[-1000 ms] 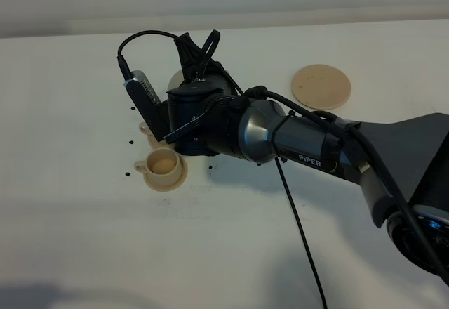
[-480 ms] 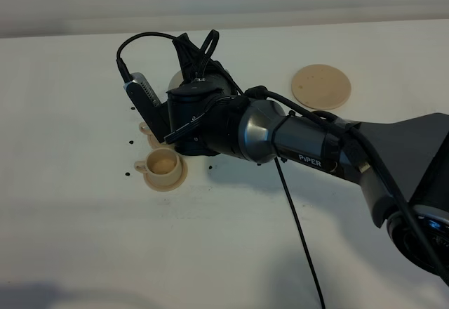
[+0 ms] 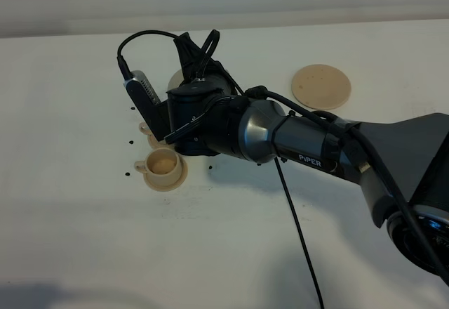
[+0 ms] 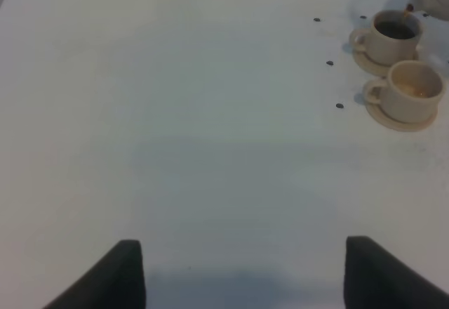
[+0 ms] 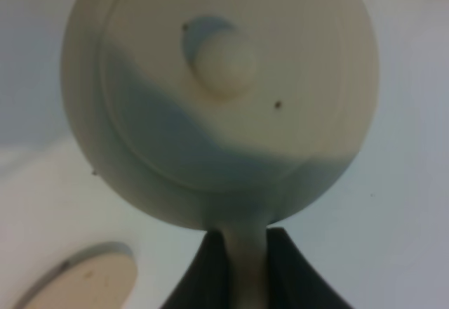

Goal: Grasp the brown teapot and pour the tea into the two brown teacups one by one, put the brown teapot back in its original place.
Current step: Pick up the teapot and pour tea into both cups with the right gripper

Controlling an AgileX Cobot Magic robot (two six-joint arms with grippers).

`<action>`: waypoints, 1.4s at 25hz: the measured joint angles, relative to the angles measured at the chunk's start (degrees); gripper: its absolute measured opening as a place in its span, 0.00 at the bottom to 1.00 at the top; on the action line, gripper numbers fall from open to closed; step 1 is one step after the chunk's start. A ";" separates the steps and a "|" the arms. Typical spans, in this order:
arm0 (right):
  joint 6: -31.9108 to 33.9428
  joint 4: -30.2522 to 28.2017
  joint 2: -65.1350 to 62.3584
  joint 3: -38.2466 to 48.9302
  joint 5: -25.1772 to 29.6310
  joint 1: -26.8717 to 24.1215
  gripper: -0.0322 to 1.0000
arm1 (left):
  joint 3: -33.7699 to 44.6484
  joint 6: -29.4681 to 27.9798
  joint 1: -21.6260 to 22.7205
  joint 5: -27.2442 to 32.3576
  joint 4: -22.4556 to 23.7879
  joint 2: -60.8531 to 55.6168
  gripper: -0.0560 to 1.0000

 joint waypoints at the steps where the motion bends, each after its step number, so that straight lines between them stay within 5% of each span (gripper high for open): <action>1: 1.25 0.00 0.00 0.00 0.00 0.00 0.12 | 0.00 0.00 0.00 0.00 0.00 0.00 0.59; 16: 10.24 2.75 0.00 -0.15 0.50 -0.11 0.12 | 0.00 0.00 0.00 0.00 0.00 0.00 0.59; 24: 14.72 8.73 -1.62 -0.57 0.03 -1.31 0.12 | 0.00 0.00 0.00 0.00 0.00 0.00 0.59; 29: 15.10 10.42 -4.83 -0.77 3.79 -1.57 0.12 | 0.00 0.00 0.00 0.00 0.00 0.00 0.59; 35: 14.45 13.99 -9.76 7.46 4.13 -1.27 0.12 | 0.00 0.00 0.00 0.00 0.00 0.00 0.59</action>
